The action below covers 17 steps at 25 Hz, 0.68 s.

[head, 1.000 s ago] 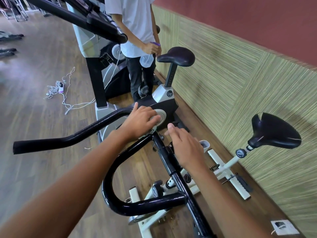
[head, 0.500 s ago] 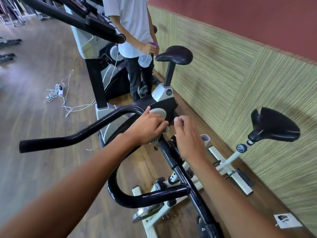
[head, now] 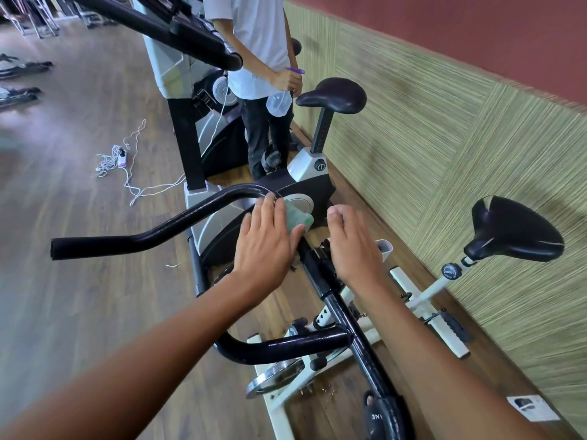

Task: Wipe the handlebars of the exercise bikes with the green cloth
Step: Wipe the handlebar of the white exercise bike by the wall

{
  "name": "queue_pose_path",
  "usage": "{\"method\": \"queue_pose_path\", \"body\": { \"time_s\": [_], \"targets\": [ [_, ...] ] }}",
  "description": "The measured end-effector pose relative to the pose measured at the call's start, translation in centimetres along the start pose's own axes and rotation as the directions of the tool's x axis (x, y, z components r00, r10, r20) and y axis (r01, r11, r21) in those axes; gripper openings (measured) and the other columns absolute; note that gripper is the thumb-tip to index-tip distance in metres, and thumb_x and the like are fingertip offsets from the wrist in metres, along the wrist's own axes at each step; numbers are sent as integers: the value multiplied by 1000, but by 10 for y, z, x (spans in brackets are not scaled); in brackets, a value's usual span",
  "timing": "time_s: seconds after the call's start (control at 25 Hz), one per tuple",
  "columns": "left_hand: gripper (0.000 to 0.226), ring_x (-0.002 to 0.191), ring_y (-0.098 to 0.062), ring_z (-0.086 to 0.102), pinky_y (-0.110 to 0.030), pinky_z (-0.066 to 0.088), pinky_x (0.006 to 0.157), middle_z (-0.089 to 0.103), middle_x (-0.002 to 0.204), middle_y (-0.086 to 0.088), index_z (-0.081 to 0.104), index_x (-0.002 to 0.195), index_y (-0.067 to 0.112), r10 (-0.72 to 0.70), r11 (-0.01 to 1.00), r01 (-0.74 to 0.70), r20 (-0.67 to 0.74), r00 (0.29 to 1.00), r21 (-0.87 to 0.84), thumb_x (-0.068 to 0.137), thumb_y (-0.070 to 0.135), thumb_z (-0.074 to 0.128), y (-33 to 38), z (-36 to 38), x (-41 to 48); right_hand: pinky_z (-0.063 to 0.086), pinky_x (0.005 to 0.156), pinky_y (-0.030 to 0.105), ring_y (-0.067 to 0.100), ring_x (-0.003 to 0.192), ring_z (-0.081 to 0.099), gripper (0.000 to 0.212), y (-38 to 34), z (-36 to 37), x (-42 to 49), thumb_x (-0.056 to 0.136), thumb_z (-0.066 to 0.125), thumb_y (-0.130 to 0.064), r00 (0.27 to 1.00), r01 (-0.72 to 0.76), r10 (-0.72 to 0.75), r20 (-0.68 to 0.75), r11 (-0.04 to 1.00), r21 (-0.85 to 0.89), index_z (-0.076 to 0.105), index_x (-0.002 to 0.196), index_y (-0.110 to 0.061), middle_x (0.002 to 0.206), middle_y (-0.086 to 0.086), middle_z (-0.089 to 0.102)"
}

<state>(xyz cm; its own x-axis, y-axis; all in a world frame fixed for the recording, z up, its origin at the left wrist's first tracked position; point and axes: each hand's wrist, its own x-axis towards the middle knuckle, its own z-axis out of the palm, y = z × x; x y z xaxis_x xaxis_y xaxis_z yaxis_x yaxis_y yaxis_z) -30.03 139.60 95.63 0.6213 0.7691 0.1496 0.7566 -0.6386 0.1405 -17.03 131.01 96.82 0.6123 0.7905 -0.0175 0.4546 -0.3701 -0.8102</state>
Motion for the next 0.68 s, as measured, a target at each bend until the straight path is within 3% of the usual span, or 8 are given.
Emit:
{"method": "queue_pose_path", "body": {
  "time_s": [0.08, 0.16, 0.28, 0.36, 0.56, 0.68],
  "targets": [
    [51, 125, -33, 51, -44, 40, 104, 51, 140, -15, 35, 144, 6, -122, 992, 123, 47, 991, -30, 105, 39, 27, 1, -4, -4, 35, 94, 39, 24, 110, 53, 39, 0, 1, 1, 104, 22, -49, 1000, -9, 9, -4, 1000, -2, 52, 123, -32, 129, -6, 50],
    [49, 130, -33, 46, -48, 34, 111, 46, 146, -16, 36, 143, 5, -134, 991, 134, 29, 991, -6, 101, 31, 32, 6, -5, -2, 36, 97, 41, 24, 111, 53, 39, 1, 1, 2, 104, 22, -49, 1000, -8, 8, -10, 1000, -9, 52, 123, -32, 131, -6, 50],
    [57, 149, -27, 22, -44, 25, 120, 18, 164, -10, 18, 156, 8, 52, 997, -52, 5, 999, -49, 104, 27, 30, 7, -1, -3, 37, 100, 46, 25, 111, 53, 39, 1, 3, 1, 104, 21, -51, 1000, 1, -1, -20, 1000, -4, 52, 121, -34, 129, -6, 50],
    [58, 154, -19, 8, -37, 19, 124, 8, 167, -1, 7, 160, 15, 230, 973, -227, 64, 971, -51, 108, 36, 23, -9, -5, -1, 38, 100, 46, 26, 111, 53, 40, 2, 3, 2, 103, 21, -52, 1000, -4, 4, -17, 1000, 0, 52, 121, -35, 129, -6, 50],
    [61, 152, -6, -4, -28, 12, 123, 3, 167, 6, 5, 160, 21, 441, 897, -438, 219, 870, -64, 106, 46, 19, -70, -17, -14, 35, 98, 43, 28, 112, 53, 47, 2, 4, 3, 103, 18, -54, 1000, -8, 8, 4, 999, -34, 54, 123, -31, 129, -4, 52],
    [57, 154, -15, -4, -31, 4, 124, 7, 167, -1, 14, 158, 13, 583, 787, -604, 168, 795, 127, 108, 38, 20, -68, -7, -12, 38, 100, 48, 28, 112, 54, 51, 2, 6, 4, 102, 17, -57, 1000, -7, 7, 1, 999, -45, 56, 123, -31, 128, -4, 53]
  ]
}}
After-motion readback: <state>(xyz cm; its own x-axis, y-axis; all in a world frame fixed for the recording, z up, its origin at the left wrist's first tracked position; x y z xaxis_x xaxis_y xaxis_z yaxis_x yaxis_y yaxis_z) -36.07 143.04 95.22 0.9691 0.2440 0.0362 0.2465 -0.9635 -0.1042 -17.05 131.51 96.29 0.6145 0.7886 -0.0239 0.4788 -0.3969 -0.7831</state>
